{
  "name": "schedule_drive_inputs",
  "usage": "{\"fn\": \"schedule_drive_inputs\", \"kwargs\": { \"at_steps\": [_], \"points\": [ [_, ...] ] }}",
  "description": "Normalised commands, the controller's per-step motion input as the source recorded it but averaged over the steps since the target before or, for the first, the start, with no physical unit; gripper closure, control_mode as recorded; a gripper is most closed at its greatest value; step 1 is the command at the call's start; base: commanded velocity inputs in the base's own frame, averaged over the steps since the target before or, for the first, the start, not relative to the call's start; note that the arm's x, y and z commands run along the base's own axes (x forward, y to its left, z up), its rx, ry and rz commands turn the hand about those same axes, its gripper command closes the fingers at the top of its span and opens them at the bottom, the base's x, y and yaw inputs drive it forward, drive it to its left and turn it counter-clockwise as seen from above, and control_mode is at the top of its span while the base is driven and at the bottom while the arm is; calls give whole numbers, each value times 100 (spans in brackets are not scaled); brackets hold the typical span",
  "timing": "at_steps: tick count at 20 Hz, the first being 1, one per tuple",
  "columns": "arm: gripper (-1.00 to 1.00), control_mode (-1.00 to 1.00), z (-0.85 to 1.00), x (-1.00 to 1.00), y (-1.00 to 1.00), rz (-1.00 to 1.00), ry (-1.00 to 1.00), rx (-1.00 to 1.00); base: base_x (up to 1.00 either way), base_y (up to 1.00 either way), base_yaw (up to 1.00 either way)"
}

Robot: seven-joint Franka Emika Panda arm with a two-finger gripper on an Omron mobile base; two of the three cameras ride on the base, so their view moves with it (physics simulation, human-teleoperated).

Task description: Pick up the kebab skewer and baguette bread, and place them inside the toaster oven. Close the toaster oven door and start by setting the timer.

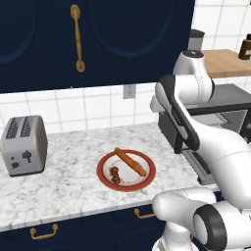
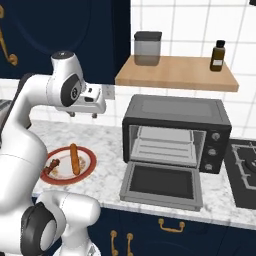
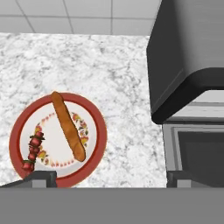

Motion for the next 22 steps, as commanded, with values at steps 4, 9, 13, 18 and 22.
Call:
{"fn": "schedule_drive_inputs", "kwargs": {
  "at_steps": [4,9,13,18,22],
  "points": [
    [-100,100,0,0,0,0,0,0,0,-38,-6],
    [-100,100,0,0,0,0,0,0,0,-29,-5],
    [-100,-100,0,2,-1,0,0,0,2,-5,0],
    [-100,-100,-12,0,-34,0,-1,2,0,0,0],
    [-100,-100,-24,-26,-81,0,-4,7,0,0,0]
  ]
}}
